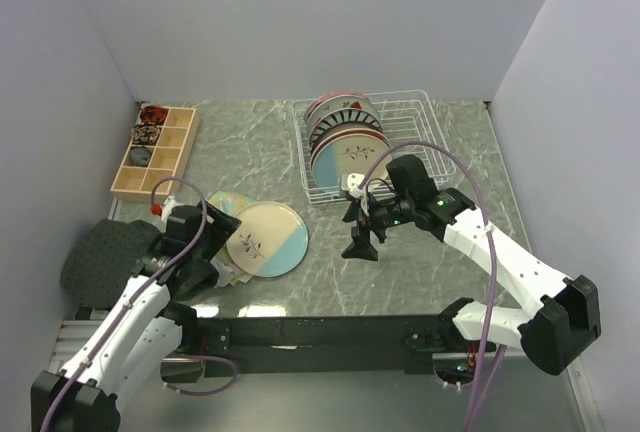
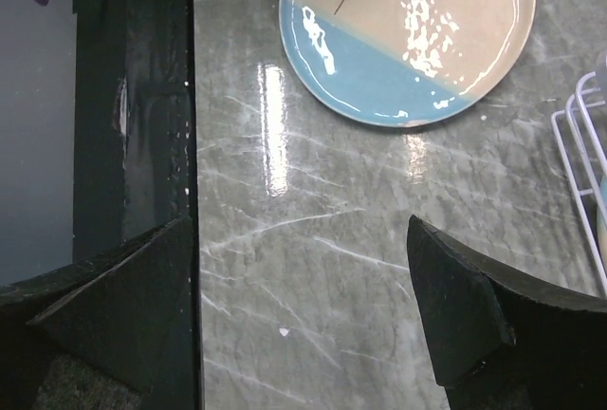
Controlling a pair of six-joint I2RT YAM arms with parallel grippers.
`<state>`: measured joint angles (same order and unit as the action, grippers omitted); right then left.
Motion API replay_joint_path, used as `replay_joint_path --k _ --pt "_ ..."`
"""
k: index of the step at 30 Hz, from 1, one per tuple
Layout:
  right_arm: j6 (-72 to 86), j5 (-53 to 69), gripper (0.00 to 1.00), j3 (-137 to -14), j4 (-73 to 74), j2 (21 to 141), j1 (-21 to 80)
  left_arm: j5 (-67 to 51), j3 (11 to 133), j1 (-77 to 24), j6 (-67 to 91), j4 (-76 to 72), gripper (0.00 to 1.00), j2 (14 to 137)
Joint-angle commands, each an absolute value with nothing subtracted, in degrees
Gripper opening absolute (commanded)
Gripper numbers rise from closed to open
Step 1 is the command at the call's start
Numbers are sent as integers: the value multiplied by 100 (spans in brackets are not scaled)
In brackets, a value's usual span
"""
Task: Load the plates into the dish rack
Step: Grab a plate with the left arm
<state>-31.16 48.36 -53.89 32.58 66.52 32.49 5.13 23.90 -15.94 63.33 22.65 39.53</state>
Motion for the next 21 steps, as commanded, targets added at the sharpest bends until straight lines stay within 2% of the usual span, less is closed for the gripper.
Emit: replay_joint_path --k 1,11,18,21 --pt "-3164 4983 100 -5414 3375 6601 3164 500 2487 -1538 6504 2566 76 4096" --pt "-3164 4992 100 -5423 3393 6618 3129 395 2215 -1538 6486 2189 63 4948" --pt "-3217 5010 100 -5475 3498 6732 3094 300 1935 -1521 6372 1583 59 5238" --pt "-3217 4983 100 -5476 3481 6750 3094 185 1846 -1512 6293 1231 46 5370"
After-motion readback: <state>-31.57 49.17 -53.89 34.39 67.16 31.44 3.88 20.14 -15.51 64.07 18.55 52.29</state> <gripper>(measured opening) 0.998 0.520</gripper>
